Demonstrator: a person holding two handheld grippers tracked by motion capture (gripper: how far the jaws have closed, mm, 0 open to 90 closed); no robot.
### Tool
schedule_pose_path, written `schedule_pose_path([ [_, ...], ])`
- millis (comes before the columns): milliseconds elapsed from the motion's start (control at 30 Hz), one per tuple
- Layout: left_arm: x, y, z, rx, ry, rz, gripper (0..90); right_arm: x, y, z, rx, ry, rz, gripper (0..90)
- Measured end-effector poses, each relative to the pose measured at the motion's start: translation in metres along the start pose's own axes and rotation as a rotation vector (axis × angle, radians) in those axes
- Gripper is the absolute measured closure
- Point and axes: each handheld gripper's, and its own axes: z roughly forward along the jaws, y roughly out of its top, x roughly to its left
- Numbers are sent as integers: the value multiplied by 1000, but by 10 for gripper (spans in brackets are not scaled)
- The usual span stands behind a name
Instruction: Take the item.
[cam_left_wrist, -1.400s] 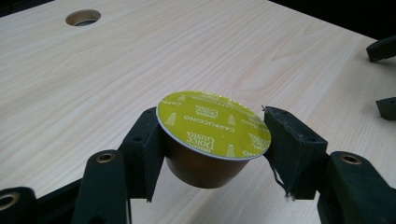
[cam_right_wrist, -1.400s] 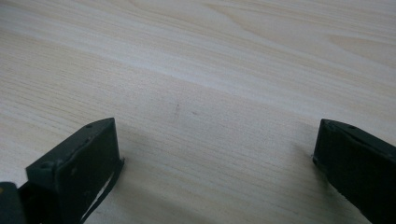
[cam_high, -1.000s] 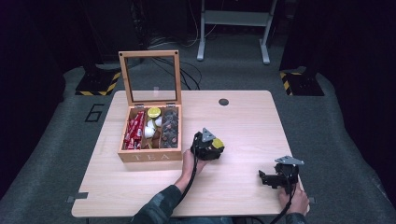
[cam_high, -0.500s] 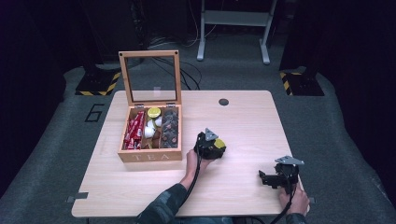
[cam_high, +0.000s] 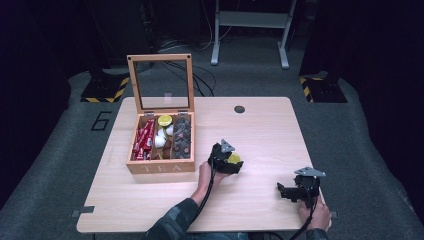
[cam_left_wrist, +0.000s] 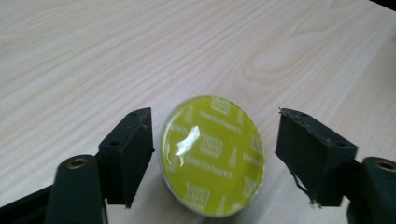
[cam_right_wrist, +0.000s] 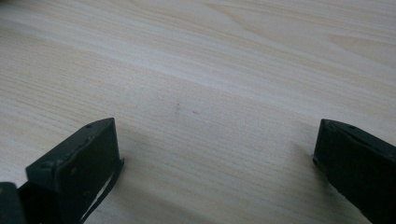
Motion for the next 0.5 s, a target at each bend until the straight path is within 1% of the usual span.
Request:
schedule_pose_path([
  [33, -2, -1, -4, 7, 0, 5, 225, 0, 0, 0, -4, -3, 6, 0],
  [67, -2, -1, -4, 7, 0, 5, 209, 0, 0, 0, -4, -3, 6, 0],
  [100, -3, -1, -8, 12, -3, 19, 197, 0, 0, 0, -2, 2, -4, 0],
  [133, -3, -1, -8, 12, -3, 19, 186, 0, 0, 0, -2, 2, -4, 0],
  [200, -4, -1, -15, 8, 3, 35, 165, -1, -1, 0, -3, 4, -7, 0],
  [267, -4, -1, -18, 4, 0, 30, 158, -1, -1, 0, -3, 4, -7, 0],
  [300, -4, 0, -24, -11, 5, 36, 153, -1, -1, 0, -3, 5, -8, 0],
  [433, -4, 0, -41, -38, 6, 39, 152, -1, 0, 0, -4, 5, -7, 0],
  [467, -4, 0, -45, -45, 13, 48, 152, -1, 0, 0, -4, 5, -6, 0],
  [500, -4, 0, -49, -51, 11, 50, 151, -1, 0, 0, -4, 5, -6, 0],
])
